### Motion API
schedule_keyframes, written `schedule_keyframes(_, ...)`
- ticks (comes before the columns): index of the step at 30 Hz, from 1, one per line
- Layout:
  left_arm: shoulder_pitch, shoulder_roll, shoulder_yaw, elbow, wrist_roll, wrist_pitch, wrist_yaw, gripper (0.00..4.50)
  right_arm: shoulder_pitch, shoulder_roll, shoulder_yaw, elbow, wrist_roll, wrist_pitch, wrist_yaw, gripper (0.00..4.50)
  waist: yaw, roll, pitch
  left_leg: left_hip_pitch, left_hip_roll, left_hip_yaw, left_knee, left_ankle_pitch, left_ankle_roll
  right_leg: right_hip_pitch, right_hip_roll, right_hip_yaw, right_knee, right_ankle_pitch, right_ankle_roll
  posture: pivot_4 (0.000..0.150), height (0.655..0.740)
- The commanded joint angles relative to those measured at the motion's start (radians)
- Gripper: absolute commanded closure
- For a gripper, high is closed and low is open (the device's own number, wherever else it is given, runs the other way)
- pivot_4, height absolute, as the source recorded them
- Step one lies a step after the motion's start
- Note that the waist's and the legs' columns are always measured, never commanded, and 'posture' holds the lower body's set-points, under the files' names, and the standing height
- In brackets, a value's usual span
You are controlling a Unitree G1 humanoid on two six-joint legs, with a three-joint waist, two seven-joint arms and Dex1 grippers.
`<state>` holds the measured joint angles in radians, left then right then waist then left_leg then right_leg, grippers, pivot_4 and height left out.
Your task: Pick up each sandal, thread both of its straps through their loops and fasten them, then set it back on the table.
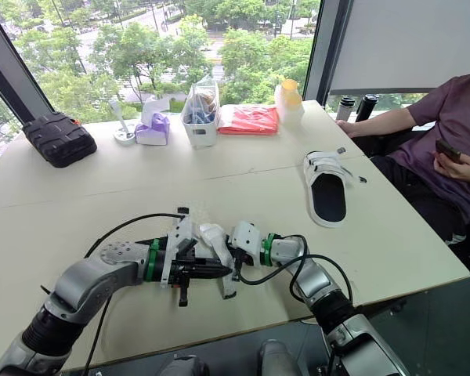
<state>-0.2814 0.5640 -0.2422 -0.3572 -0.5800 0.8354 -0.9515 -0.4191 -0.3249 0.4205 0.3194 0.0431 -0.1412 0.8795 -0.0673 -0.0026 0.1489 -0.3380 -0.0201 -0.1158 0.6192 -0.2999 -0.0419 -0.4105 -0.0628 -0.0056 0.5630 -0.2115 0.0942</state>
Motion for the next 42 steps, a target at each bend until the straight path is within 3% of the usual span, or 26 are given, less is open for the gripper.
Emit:
schedule_keyframes(1, -0.046, 0.034, 0.129, -0.034, -0.183, 0.099, -0.07, 4.43, 0.051, -0.025, 0.05, 0.187, -0.113, 0.083, -0.026, 4.5, 0.0, 0.0, 0.0, 0.0, 0.0, 0.0, 0.0, 0.0, 0.0, 0.0, 0.0, 0.0, 0.001, 0.0, 0.0, 0.15, 0.74)
schedule_keyframes(4, -0.091, 0.067, 0.192, 0.0, -0.27, 0.158, -0.105, 4.43, 0.048, -0.023, 0.05, 0.193, -0.114, 0.081, -0.026, 4.5, 0.0, 0.0, 0.001, 0.001, 0.0, -0.001, 0.0, 0.001, 0.002, -0.002, 0.001, 0.0, 0.001, 0.0, 0.0, 0.15, 0.74)
schedule_keyframes(8, -0.161, 0.072, 0.228, 0.086, -0.295, 0.168, -0.119, 4.43, 0.04, -0.016, 0.054, 0.201, -0.114, 0.081, -0.029, 4.5, -0.002, 0.0, 0.001, 0.001, -0.001, 0.0, 0.0, 0.001, 0.002, -0.002, 0.002, 0.0, 0.001, 0.0, 0.0, 0.15, 0.74)
schedule_keyframes(21, -0.291, 0.035, 0.162, 0.404, -0.174, 0.077, -0.218, 4.43, 0.054, -0.025, 0.061, 0.184, -0.113, 0.084, -0.026, 4.5, -0.001, -0.001, 0.0, 0.002, -0.001, 0.0, 0.0, 0.002, 0.003, -0.002, 0.005, 0.0, 0.005, 0.004, -0.006, 0.15, 0.74)
schedule_keyframes(42, -0.223, 0.072, 0.11, 0.38, -0.084, 0.034, -0.284, 4.43, 0.074, -0.027, 0.064, 0.162, -0.113, 0.093, -0.028, 4.5, 0.002, -0.003, 0.0, 0.002, -0.003, -0.001, 0.0, 0.002, 0.003, -0.002, 0.001, 0.001, 0.014, 0.004, -0.006, 0.15, 0.74)
